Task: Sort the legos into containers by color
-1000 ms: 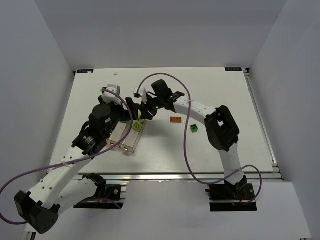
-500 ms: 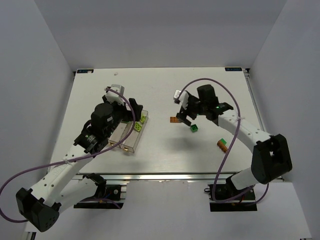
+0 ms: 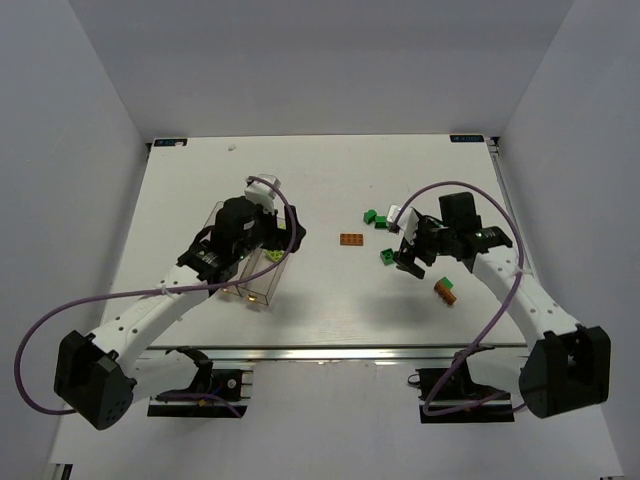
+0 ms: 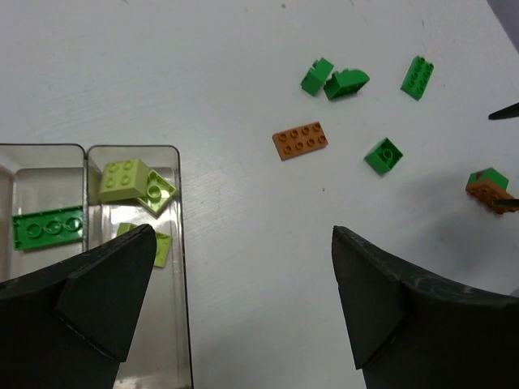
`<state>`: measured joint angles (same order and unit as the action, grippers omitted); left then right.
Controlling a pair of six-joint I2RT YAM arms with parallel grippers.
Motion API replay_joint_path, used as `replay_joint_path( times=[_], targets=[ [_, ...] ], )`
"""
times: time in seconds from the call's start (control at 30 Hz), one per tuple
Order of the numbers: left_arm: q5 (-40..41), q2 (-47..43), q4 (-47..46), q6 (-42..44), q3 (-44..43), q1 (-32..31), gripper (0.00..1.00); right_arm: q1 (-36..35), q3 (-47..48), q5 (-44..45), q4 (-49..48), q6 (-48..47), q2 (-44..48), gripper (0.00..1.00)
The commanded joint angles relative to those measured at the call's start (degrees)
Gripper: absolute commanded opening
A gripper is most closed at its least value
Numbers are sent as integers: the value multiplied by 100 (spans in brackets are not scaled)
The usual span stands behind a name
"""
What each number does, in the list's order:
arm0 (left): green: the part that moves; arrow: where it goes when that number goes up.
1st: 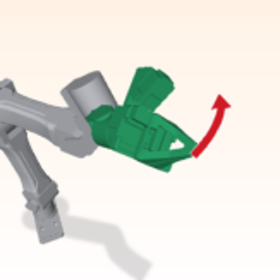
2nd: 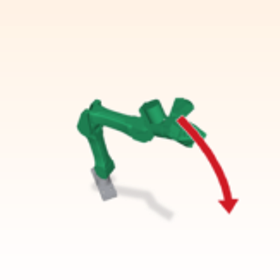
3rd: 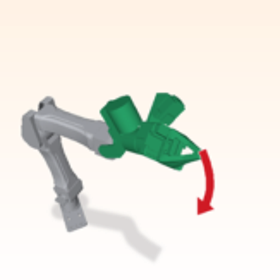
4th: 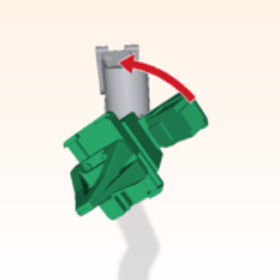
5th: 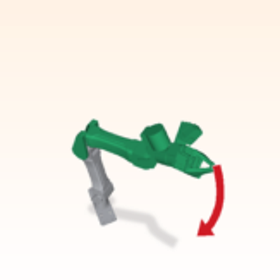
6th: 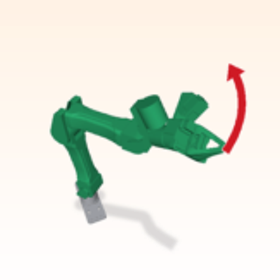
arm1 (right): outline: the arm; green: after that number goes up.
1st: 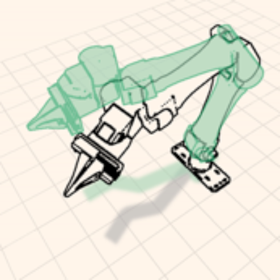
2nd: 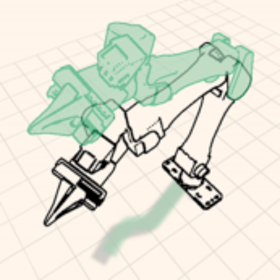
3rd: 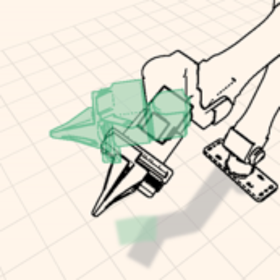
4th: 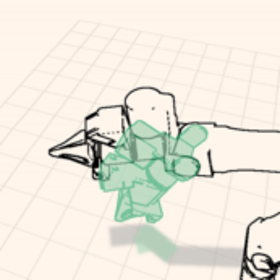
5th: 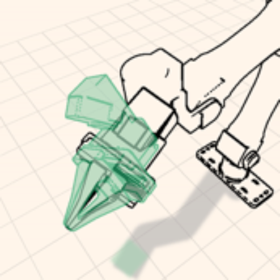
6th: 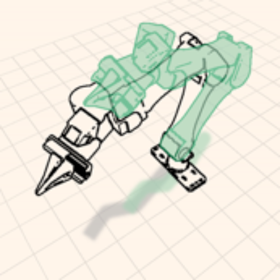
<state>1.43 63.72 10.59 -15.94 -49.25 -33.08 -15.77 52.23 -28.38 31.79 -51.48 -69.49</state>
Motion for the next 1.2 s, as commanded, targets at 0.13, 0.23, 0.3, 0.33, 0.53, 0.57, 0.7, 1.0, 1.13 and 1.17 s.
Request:
replay_joint_path(
  times=[0.13, 0.23, 0.3, 0.33, 0.53, 0.57, 0.7, 1.0, 1.13, 1.17],
  targets=[
    [-512, 202, 198, -49, -251, -137, 98, 21, -538, 378, -68, 270, 709, 88],
    [-451, 211, 189, -23, -225, -190, 98, 21, -565, 176, -129, 708, 771, 89],
    [-416, 237, 233, -5, -251, -234, 98, 13, -503, 26, -138, 1182, 762, 89],
    [-398, 237, 242, -5, -251, -251, 98, 13, -486, -105, -182, 1341, 762, 89],
    [-389, 272, 242, 12, -251, -322, 98, 21, -678, 155, -804, 3211, 1121, 89],
    [-389, 281, 251, 21, -260, -331, 98, 13, -783, 358, -1276, 3589, 1218, 90],
    [-433, 421, 277, 30, -278, -374, 98, 13, -1205, 825, -1694, 4312, 1806, 89],
    [-969, 772, -66, 320, -180, -515, 98, 13, -1021, -1073, -639, 2617, 2624, 89],
    [-882, 1413, 145, 347, -576, -682, 97, 13, -1162, -890, -735, 2634, 2871, 86],
    [-881, 1702, 171, 364, -672, -708, 96, 13, -1162, -819, -736, 2670, 2854, 85]
  ],
)
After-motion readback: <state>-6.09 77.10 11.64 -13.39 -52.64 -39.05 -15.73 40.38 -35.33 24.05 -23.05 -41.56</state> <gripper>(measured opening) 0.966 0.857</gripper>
